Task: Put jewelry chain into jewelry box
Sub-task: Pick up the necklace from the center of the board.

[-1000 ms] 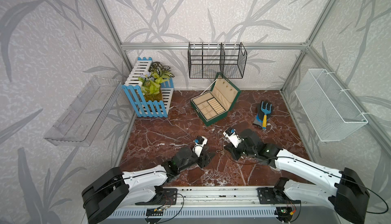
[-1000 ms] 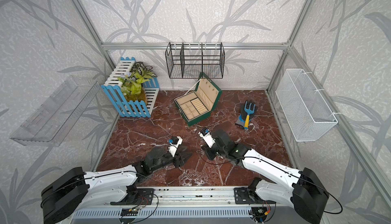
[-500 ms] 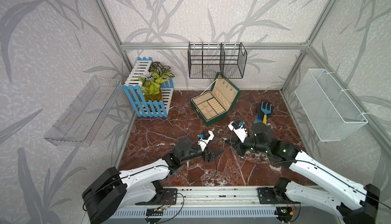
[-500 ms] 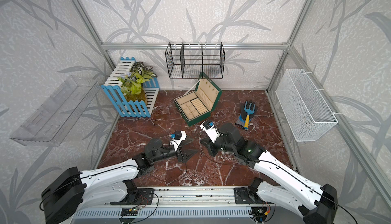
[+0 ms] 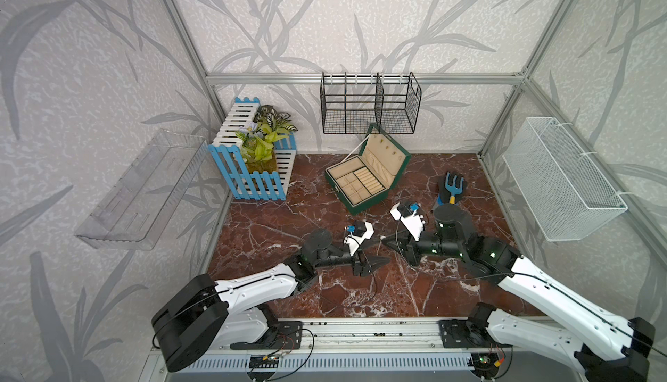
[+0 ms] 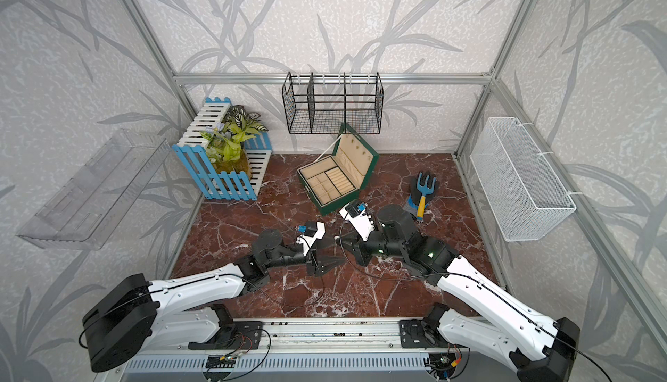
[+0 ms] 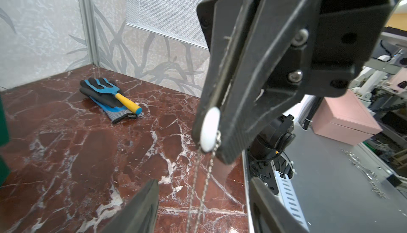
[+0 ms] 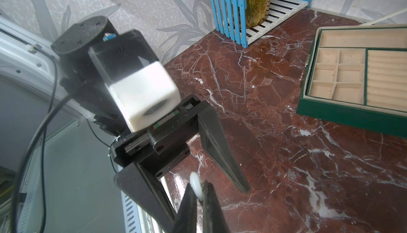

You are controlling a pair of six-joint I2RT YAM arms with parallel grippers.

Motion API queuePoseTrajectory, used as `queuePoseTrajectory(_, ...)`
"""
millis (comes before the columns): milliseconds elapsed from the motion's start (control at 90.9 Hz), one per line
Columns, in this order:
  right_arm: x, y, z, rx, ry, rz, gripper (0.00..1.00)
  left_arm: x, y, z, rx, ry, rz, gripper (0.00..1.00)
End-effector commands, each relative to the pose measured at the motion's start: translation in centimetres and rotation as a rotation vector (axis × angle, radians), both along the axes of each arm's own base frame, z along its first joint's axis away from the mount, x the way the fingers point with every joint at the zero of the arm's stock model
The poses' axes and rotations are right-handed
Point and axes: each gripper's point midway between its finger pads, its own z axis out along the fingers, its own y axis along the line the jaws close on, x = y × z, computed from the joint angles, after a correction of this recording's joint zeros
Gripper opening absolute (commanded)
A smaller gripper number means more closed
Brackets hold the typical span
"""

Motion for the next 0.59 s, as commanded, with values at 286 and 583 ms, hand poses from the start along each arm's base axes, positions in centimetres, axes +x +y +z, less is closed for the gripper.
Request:
queuePoseTrajectory(286,0.1,-0.7,3.1,0.117,-0.009,-0.024,0.00,-0.6,-0.8,1.1,-0.059,0.012,-0.075,0.36)
queuePoseTrajectory(583,-0.5,-1.5,1.0,0.043,-0.033,0.040,0.00,0.0,0.6,3.0,-0.076,-0.022,-0.001,0.62)
